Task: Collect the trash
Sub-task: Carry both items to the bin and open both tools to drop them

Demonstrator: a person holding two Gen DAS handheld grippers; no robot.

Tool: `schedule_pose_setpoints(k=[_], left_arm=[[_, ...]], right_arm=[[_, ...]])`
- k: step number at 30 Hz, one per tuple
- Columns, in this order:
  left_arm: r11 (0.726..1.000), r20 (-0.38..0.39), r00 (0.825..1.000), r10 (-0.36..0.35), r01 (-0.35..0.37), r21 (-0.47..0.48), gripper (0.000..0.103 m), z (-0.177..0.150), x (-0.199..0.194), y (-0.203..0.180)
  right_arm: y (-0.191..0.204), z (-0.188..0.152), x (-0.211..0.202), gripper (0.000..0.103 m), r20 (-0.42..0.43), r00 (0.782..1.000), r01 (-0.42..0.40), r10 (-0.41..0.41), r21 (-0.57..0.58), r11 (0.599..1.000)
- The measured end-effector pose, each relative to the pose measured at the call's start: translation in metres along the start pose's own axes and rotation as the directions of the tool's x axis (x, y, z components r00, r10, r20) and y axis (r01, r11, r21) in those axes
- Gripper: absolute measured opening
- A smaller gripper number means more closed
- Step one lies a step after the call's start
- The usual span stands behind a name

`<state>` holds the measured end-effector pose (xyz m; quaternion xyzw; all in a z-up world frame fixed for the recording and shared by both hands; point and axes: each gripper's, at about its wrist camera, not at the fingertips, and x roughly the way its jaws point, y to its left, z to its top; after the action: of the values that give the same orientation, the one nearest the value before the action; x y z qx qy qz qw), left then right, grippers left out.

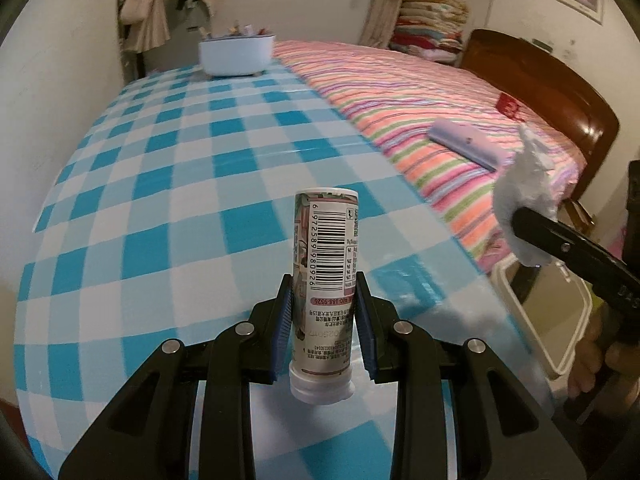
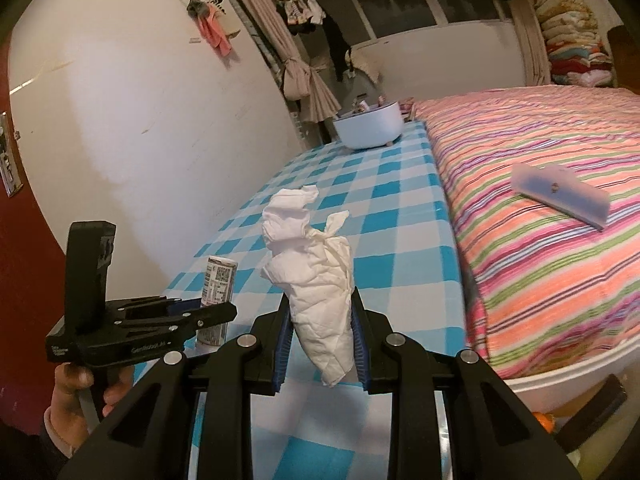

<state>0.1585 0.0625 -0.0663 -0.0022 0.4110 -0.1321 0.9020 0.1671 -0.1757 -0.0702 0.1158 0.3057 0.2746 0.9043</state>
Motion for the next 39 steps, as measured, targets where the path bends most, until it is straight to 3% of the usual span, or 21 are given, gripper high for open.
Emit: schedule_pose_setpoints(k=[10, 21, 39], left_arm=[[0.994, 0.026, 0.996, -0.088, 0.086, 0.067, 0.028, 0.002, -0.006, -0.056], [0.977, 0.039, 0.978, -0.204, 0.201, 0.073, 0.028, 0.007, -0.002, -0.104], [0.940, 0.014, 0.957, -0.291, 0.283, 0.190, 0.028, 0.006, -0.002, -0.182]], right_arm=[[-0.025, -0.003, -0.028, 0.026, 0.050, 0.996, 0.068, -0.069, 0.021, 0.997], [-0.054, -0.011, -0.067, 0.026, 0.116, 0.979, 0.159, -0.168, 0.082, 0.984], [-0.088, -0.038, -0.132, 0.029, 0.227, 0.897, 0.348, -0.380, 0.168, 0.922]])
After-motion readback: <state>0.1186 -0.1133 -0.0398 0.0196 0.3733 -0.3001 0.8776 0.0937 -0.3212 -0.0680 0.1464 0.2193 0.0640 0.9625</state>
